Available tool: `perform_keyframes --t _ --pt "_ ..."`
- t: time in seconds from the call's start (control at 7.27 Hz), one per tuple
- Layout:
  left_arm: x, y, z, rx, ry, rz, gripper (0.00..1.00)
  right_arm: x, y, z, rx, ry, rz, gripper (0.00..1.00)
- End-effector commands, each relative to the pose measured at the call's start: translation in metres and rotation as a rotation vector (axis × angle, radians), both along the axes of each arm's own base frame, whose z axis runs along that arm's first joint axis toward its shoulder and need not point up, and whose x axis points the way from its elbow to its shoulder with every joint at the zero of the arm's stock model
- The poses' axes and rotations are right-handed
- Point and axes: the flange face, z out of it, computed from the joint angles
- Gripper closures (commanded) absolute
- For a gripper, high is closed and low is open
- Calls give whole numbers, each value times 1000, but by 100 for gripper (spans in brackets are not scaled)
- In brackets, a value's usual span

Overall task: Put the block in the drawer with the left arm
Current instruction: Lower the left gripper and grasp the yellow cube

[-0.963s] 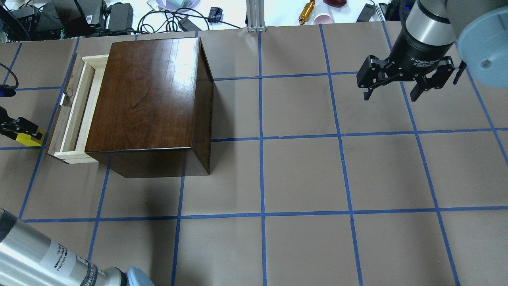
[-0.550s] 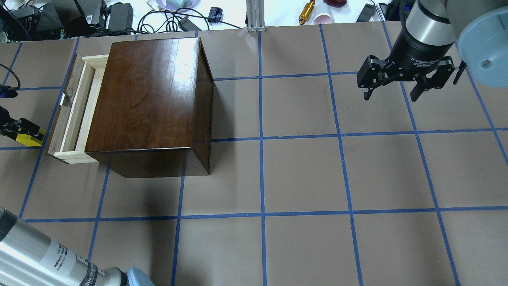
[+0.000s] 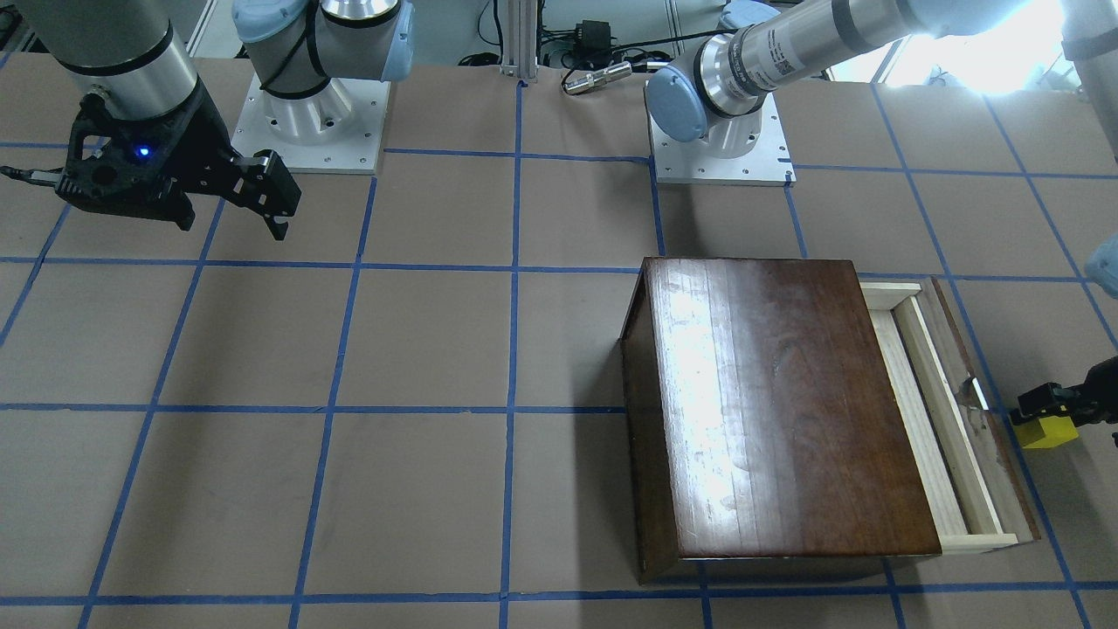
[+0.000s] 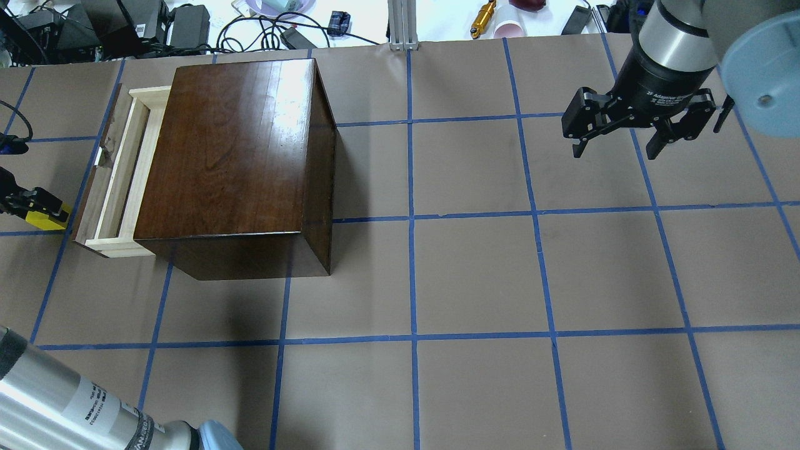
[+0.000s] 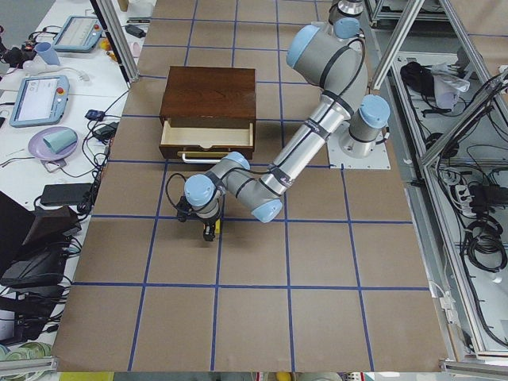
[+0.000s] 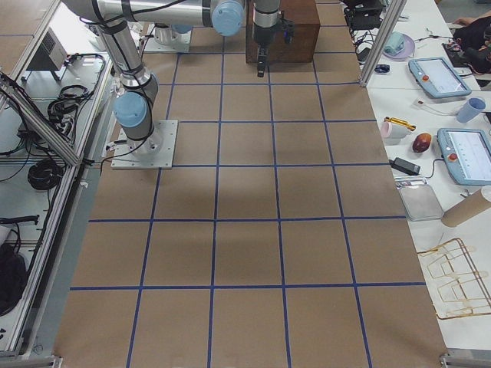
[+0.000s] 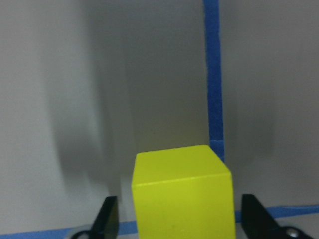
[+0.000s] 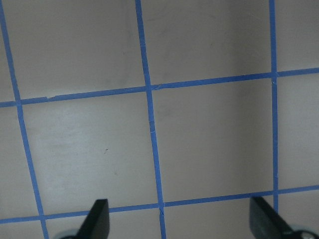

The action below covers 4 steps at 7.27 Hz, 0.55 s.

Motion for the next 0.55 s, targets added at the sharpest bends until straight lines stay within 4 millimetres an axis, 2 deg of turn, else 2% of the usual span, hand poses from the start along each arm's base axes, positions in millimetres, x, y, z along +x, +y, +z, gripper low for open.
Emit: perform_keyframes --t 0.0,0.14,0.41 --pt "0 0 1 -2 -3 1 67 0 0 0 0 0 0 0" --pt "0 0 1 -2 -3 1 77 0 0 0 0 0 0 0" --pt "0 0 0 0 0 1 79 0 0 0 0 1 0 0"
